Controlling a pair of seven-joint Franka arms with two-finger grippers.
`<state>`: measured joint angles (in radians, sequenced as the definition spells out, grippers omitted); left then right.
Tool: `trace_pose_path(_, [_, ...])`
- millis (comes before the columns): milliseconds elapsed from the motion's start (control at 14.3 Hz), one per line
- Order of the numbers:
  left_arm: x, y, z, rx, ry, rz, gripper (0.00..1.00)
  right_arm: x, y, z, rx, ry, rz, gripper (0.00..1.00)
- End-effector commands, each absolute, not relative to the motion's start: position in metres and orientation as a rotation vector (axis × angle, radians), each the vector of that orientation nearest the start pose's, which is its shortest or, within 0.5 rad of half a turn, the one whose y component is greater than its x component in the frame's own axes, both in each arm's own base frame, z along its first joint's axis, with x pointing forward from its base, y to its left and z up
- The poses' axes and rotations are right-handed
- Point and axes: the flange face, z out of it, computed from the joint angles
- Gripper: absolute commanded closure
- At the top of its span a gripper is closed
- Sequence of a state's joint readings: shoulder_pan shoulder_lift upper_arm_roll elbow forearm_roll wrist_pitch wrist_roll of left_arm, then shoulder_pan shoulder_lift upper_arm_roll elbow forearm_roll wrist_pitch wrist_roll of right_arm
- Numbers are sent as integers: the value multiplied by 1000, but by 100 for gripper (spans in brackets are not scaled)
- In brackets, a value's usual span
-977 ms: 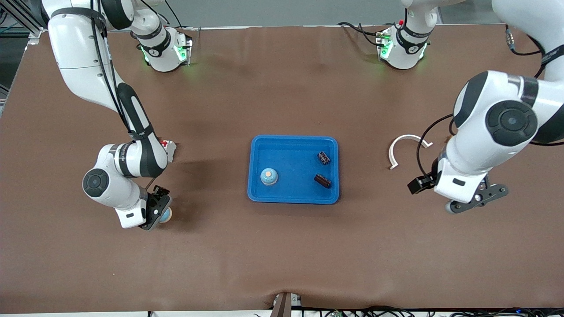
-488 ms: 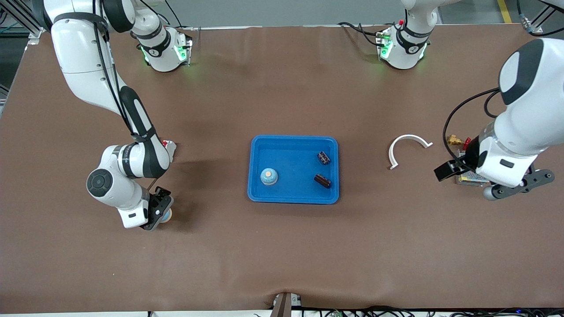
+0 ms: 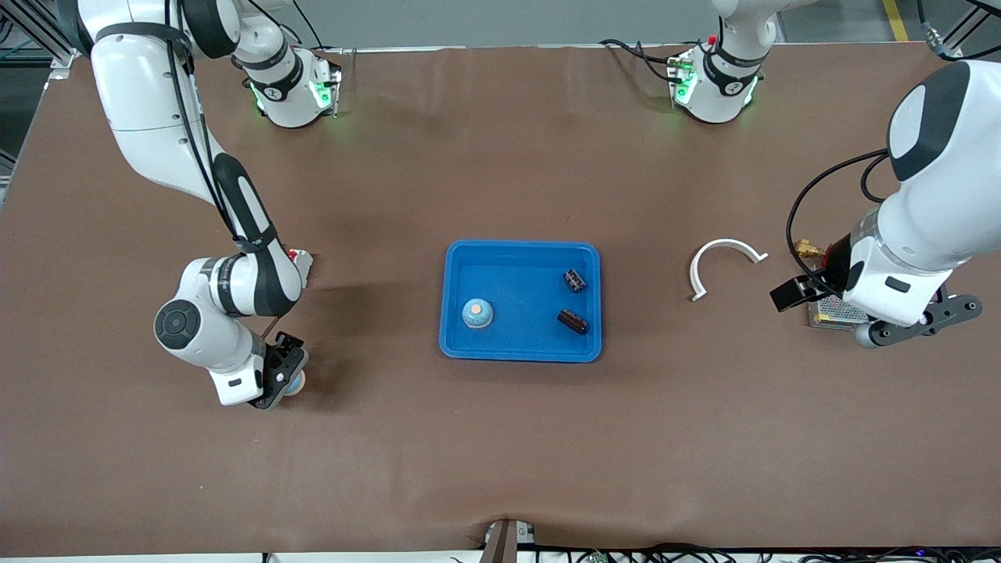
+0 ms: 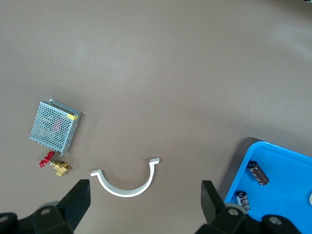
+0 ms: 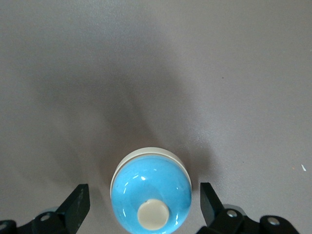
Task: Place electrolytic capacitor and blue bell in tray
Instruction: 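Lift the blue bell with the right gripper while the left gripper withdraws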
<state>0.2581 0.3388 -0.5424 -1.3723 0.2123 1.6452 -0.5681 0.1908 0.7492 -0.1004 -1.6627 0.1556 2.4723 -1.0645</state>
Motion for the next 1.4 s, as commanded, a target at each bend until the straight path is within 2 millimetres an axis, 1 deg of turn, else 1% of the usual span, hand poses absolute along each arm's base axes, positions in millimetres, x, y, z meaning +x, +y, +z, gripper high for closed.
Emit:
trace_pose_path(0, [629,-109,558,-3068,-415,4,0,685,68,171,-2694,-1593,-145,0])
trace_pose_path(140, [629,-110,560,-3070,-413,-2,0,685,67,169,-2697,-1587,-145,0])
trace_pose_path(279, [621,-113,578,-3065,-399,-47,0,685,68,169,-2697,-1590,-148,0])
trace_pose_path(349, [617,-114,584,-3067,-359,-55,0,685,68,169,-2698,-1587,-148,0])
trace_pose_path(488, [606,-108,590,-3059,-249,6,0,685,67,169,-2698,-1588,-148,0])
trace_pose_path(628, [598,-99,601,-3062,-197,15,0,685,68,169,-2695,-1594,-150,0])
trace_pose_path(698, [594,-91,608,-3061,-185,15,0,686,68,170,-2693,-1596,-150,3])
trace_pose_path(767, [589,-83,617,-3072,-171,11,0,686,67,170,-2693,-1597,-150,17])
trace_pose_path(837, [584,-75,621,-3081,-151,25,0,686,68,170,-2696,-1590,-150,41])
trace_pose_path(907, [577,-70,625,-3081,-119,32,0,686,67,171,-2698,-1586,-150,43])
trace_pose_path(977, [569,-64,626,-3078,-115,39,0,686,67,171,-2700,-1584,-150,43])
trace_pose_path(1047, [560,-64,627,-3081,-104,46,0,686,67,171,-2699,-1584,-148,44])
trace_pose_path(1116, [555,-58,628,-3103,-105,51,0,686,67,171,-2699,-1582,-146,45])
trace_pose_path(1186, [551,-48,633,-3141,-91,46,0,687,68,172,-2700,-1580,-146,46])
trace_pose_path(1256, [547,-48,635,-3146,-55,44,0,688,68,173,-2701,-1578,-149,46])
trace_pose_path(1326, [543,-39,638,-3146,-45,39,0,689,68,176,-2703,-1575,-153,46])
